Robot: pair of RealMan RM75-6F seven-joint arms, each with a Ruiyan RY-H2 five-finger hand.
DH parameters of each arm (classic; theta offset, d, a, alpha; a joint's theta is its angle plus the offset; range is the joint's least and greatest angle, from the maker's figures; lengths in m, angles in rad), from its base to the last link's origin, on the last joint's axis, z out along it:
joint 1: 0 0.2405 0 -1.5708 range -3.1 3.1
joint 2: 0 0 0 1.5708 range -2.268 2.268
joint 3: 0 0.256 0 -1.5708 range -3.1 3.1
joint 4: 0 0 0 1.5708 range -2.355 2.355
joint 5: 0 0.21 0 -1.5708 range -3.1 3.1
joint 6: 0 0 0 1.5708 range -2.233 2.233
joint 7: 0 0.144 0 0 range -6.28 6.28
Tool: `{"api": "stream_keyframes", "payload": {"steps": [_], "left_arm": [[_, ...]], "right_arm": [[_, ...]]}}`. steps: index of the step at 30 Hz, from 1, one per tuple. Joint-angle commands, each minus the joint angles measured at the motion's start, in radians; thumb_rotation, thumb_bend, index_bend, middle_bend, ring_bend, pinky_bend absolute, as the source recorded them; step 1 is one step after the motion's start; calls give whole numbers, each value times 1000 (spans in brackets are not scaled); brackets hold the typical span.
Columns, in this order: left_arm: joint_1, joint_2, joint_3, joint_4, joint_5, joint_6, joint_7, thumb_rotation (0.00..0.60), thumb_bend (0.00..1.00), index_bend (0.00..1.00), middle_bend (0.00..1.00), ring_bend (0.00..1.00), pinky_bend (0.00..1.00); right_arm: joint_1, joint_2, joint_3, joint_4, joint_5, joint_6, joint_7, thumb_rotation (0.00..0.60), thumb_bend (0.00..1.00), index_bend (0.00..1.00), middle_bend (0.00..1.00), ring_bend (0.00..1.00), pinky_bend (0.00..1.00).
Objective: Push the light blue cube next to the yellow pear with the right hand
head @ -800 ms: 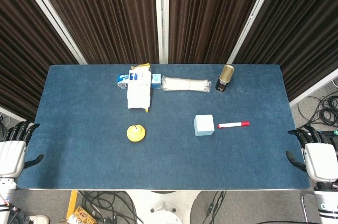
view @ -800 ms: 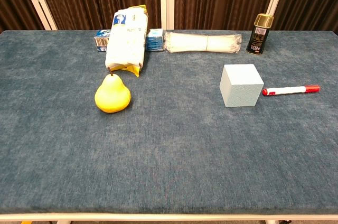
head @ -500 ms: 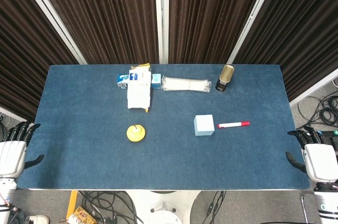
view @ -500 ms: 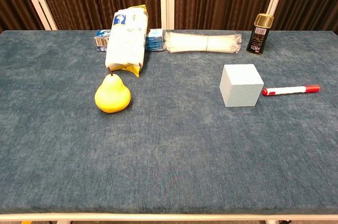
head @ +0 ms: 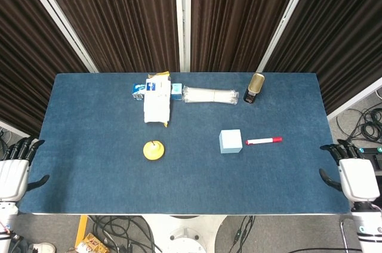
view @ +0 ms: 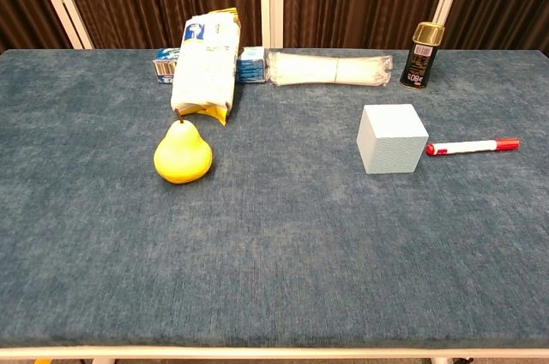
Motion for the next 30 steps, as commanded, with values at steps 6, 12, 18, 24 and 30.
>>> {"api": "stream_keyframes", "payload": {"steps": [6, 12, 18, 24, 30], "left_arm": [[13, -1, 5, 1, -4, 9, -8, 600, 105, 221, 199, 120, 178], [23, 3, 11, -1, -4, 15, -12, 600, 105, 221, 199, 120, 178], [28, 5, 12, -4, -9, 14, -14, 600, 105, 221, 199, 120, 178], [30, 5, 12, -5, -11, 11, -17, 600, 105, 221, 199, 120, 177], [33, 4, 13, -2, -13, 8, -20, 600, 105, 221, 199, 120, 178]], "right_arm": [[175, -64, 45, 77, 79, -268, -27, 600, 176, 300, 324, 138, 237], [288, -176, 69, 204, 154, -420, -84, 600, 176, 303, 299, 105, 197], [360, -303, 69, 364, 190, -489, -140, 600, 176, 349, 315, 105, 190], [404, -411, 60, 504, 207, -534, -141, 600, 176, 392, 347, 106, 189], [430, -486, 62, 603, 218, -551, -120, 600, 176, 416, 372, 112, 189]]}}
